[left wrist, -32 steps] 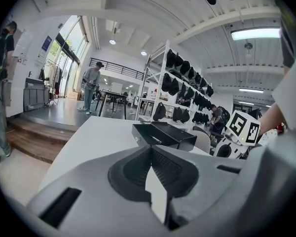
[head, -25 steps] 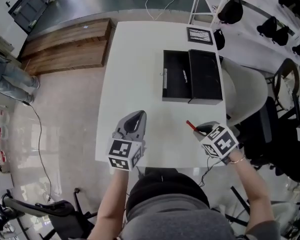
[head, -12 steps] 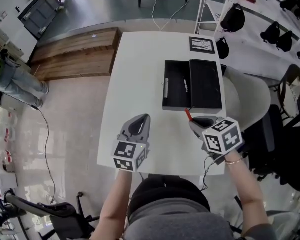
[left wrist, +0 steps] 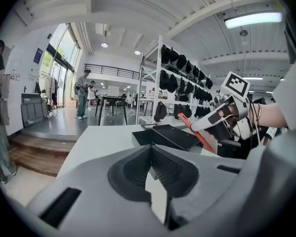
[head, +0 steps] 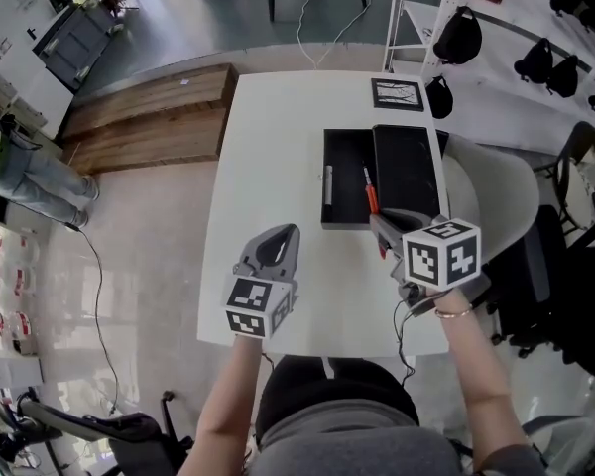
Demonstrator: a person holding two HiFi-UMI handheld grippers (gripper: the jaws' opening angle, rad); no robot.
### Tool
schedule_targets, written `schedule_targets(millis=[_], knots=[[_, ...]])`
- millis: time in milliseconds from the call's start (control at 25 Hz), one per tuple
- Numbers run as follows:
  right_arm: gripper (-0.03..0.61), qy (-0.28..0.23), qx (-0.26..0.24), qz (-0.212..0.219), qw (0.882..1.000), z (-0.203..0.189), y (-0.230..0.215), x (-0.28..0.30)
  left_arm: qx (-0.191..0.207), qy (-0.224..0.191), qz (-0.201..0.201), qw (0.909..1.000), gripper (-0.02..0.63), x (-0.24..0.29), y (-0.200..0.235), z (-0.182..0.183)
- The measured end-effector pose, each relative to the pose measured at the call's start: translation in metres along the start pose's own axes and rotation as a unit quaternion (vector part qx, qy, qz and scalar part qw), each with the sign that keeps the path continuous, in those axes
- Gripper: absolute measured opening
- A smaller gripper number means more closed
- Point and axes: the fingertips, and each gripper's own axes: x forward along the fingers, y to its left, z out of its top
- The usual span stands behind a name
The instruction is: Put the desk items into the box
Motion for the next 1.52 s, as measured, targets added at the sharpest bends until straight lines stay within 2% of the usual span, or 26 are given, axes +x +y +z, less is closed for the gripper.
schedule_targets(millis=[680,1080,1520], knots=[[0.054,-0.022,0.069,-0.088,0.993,0.037,-0.011,0.074,-0.008,-0.005,-0.057,0.9984,0.006,0.022,0.067,0.012],[0.054,0.007,0.084,-0.127,0.988,0.034,-0.027,0.103,-0.014,-0.002,-0.075,0.9971,0.006,0.036,0.097,0.015],[0.054,0.034,0.108,-0.165,0.98,0.028,-0.058,0.13,-0.018,0.002,-0.083,0.9964,0.006,0.052,0.111,0.013]])
